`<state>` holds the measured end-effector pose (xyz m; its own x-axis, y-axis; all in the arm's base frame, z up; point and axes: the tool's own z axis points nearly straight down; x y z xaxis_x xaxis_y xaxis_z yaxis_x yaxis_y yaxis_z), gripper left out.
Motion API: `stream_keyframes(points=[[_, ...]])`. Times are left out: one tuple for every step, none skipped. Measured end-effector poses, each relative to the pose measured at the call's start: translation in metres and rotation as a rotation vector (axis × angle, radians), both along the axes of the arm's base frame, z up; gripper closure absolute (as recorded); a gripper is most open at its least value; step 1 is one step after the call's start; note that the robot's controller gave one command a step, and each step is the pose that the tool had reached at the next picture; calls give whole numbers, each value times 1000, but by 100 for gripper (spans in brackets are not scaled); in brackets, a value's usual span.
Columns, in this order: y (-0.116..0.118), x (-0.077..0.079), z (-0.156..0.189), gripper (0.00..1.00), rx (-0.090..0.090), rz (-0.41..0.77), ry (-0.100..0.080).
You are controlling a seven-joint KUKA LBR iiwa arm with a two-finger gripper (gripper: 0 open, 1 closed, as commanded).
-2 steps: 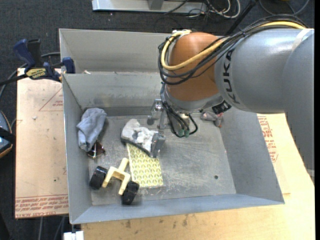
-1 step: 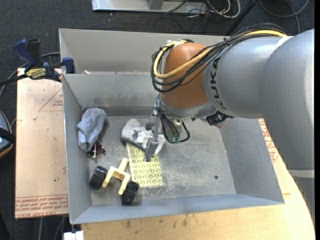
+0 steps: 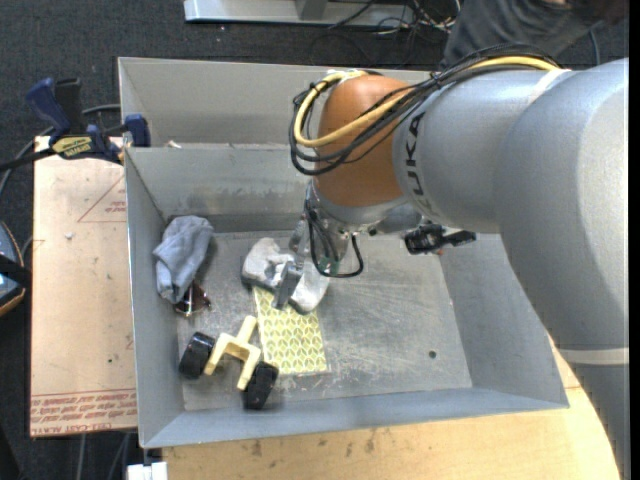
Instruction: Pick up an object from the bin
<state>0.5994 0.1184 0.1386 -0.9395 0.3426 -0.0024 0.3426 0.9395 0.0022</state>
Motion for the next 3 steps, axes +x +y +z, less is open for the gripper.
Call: stream_keyframes(points=[[7,3,-57,0,3,-83,-12],[9,12,-71,100,4,-103,-5],[9,12,-70,100,3,-106,-5]])
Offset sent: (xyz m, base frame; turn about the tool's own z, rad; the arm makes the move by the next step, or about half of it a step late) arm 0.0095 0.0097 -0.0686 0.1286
